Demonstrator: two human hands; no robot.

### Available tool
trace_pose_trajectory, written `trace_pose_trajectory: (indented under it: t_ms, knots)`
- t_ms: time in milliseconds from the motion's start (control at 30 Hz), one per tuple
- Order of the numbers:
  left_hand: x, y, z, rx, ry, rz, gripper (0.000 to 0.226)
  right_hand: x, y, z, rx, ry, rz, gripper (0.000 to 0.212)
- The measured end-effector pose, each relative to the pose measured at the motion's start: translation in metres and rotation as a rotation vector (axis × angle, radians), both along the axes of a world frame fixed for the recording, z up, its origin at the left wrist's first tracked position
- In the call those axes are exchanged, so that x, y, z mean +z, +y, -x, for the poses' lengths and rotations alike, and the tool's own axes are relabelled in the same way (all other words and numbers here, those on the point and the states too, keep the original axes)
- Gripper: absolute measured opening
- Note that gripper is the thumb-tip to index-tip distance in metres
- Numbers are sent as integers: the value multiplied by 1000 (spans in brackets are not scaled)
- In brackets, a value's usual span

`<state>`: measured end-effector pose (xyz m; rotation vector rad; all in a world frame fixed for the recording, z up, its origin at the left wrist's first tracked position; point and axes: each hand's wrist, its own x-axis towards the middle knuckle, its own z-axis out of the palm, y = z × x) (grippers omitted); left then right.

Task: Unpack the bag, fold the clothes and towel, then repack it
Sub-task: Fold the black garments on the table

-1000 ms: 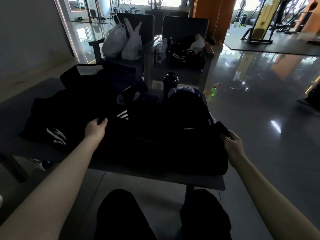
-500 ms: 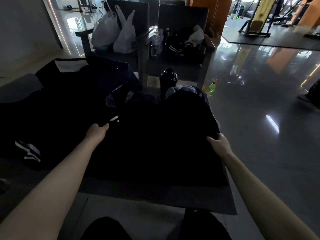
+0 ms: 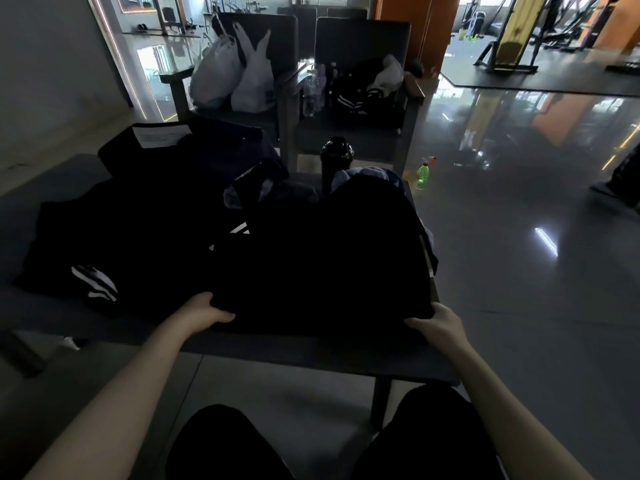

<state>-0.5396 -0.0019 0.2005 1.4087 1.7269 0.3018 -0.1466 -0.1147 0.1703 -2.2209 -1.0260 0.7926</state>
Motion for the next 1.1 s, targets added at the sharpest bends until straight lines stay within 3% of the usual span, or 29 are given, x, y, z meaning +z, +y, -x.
trace_pose_trajectory:
  t_ms: [100,233,367,633,833,1000,1100]
  knots:
    - [-5,-8,14,79,-68,-22,69,0,-12,6,-16,-12,-83,22]
    - [-5,-14,20,346,-410,-110,61,7,-20,9,-16,48,-231,8]
    - [3,-15,26,519,-627,-178,48,6,-23,5,-69,79,-253,22]
    - [9,-27,38,144,177,-366,26,-3,-34,-7,-144,27,-155,33]
    - [-2,-34,38,99,303,-249,49,-1,-41,-4,-117,-11,-147,26]
    - [-6,-31,33,61,385,-206,40,3,-47,-6,-55,-60,-92,11]
    - [-3,-34,22,86,553,-223,38,3,-50,-11,-41,-133,4,14]
